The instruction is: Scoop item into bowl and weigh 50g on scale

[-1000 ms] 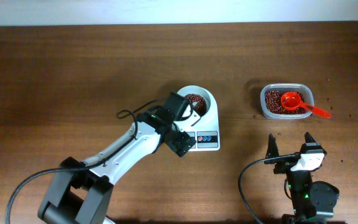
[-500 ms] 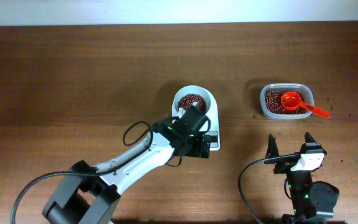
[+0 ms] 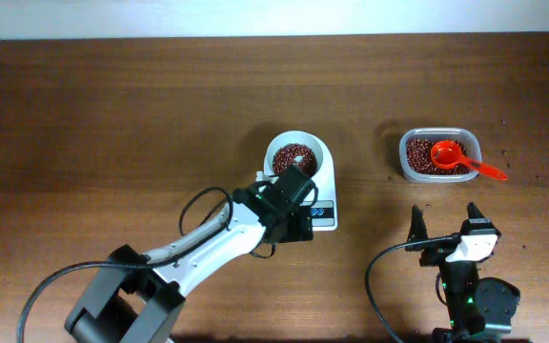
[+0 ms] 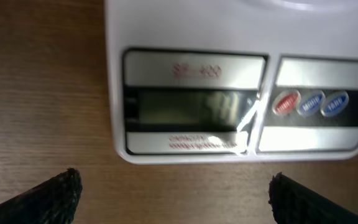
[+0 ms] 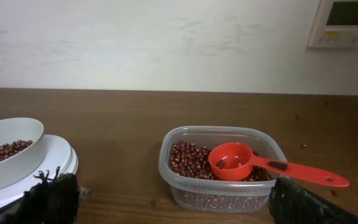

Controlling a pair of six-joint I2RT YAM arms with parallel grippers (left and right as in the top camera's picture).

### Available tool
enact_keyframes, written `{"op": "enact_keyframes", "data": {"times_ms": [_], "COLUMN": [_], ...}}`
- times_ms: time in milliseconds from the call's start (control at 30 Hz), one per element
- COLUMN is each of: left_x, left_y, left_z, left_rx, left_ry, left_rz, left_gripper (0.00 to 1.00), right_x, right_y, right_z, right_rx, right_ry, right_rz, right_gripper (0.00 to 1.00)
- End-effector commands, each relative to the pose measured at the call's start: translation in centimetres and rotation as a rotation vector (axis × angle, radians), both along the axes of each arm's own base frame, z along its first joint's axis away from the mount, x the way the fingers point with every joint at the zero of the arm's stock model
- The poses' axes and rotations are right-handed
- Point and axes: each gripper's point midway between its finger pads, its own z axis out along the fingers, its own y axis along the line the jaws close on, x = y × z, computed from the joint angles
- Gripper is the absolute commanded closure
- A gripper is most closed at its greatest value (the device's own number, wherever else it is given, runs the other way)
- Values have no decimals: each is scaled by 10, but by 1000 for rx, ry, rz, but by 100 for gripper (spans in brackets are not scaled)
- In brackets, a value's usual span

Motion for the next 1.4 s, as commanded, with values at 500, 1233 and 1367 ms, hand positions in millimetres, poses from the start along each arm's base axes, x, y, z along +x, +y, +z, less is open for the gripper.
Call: {"op": "enact_keyframes", "data": {"times_ms": [500, 1233, 1367], "left_x": [-2, -13, -14], "left_y": [-14, 2, -3], "left_z": [18, 22, 23], "left_rx": [34, -43, -42], "left_ry": [-93, -214, -227], "left_rz": [-118, -107, -141], "left_gripper": [1, 1, 1], "right_x": [0, 0, 0], "right_y": [1, 1, 1], "right_z": [-2, -2, -2], "right_rx": [0, 0, 0], "right_ry": [1, 1, 1], "right_rz": [1, 1, 1], "right_gripper": [1, 1, 1]}}
